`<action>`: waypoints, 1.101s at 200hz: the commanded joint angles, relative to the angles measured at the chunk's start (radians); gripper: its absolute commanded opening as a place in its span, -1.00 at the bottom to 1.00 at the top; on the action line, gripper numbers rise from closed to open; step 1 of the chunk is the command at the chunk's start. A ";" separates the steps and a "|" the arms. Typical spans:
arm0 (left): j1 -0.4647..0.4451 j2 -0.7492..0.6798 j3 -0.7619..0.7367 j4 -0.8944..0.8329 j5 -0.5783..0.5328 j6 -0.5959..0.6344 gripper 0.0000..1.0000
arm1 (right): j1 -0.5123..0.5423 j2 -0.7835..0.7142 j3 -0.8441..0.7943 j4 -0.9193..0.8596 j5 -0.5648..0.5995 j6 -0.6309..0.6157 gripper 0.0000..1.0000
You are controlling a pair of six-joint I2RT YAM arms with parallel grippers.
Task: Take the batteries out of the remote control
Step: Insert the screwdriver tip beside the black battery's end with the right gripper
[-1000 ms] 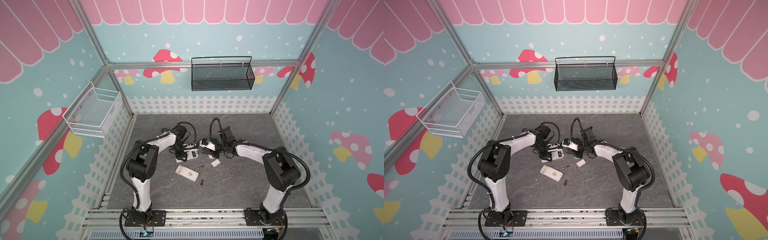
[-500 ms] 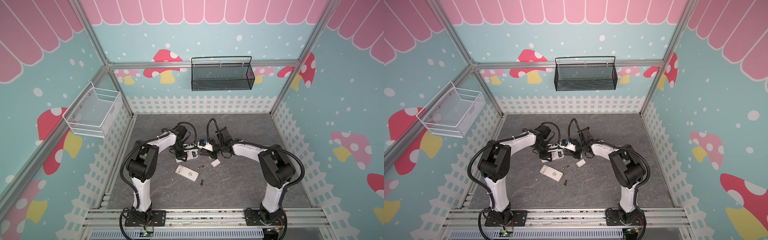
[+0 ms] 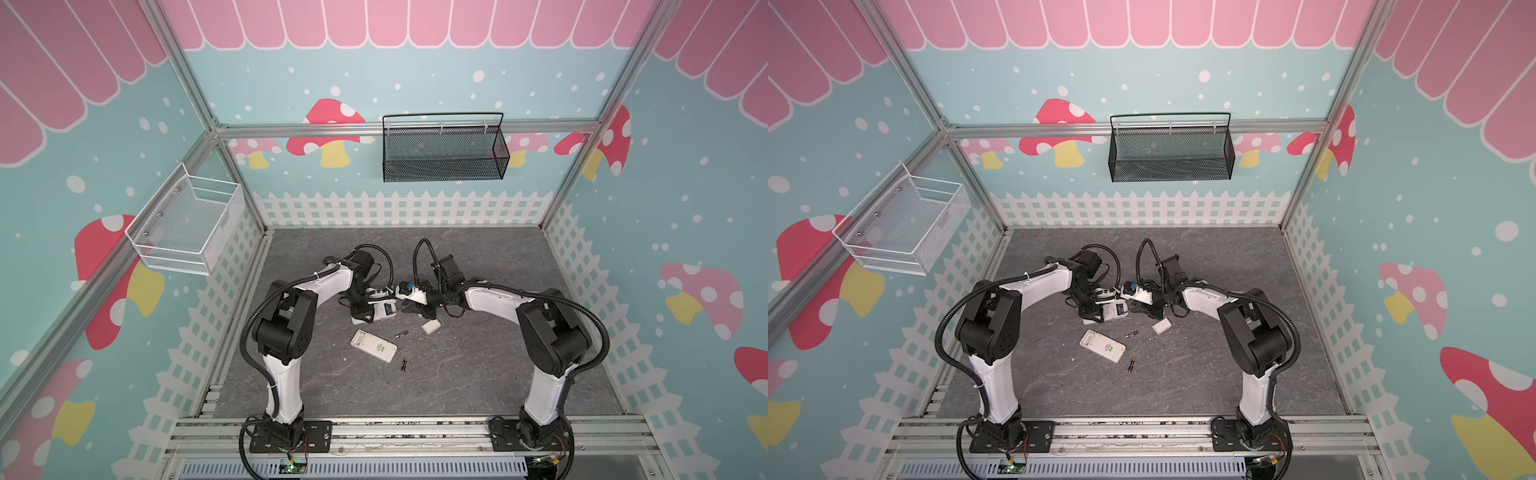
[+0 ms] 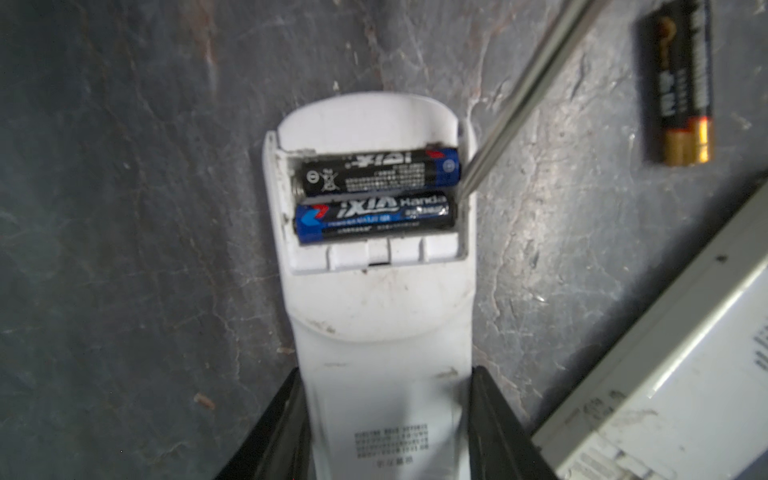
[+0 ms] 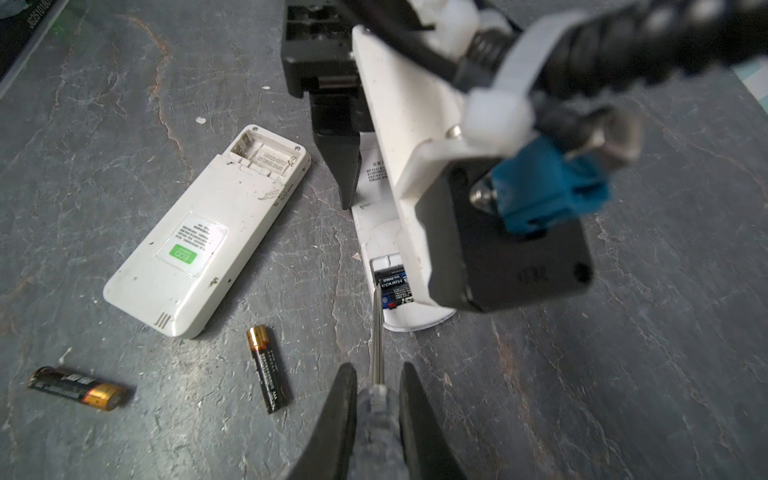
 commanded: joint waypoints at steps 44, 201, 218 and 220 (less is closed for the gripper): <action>-0.006 -0.018 -0.038 -0.061 0.008 0.067 -0.41 | -0.005 -0.014 0.034 -0.131 0.019 -0.086 -1.00; -0.012 -0.015 -0.027 -0.070 0.024 0.083 -0.45 | 0.064 0.012 0.050 -0.174 0.169 -0.312 -1.00; -0.013 -0.015 -0.027 -0.071 0.025 0.084 -0.46 | 0.081 -0.002 0.021 -0.122 0.244 -0.319 -1.00; -0.013 -0.015 -0.028 -0.071 0.026 0.084 -0.46 | 0.082 -0.005 0.015 -0.114 0.251 -0.321 -1.00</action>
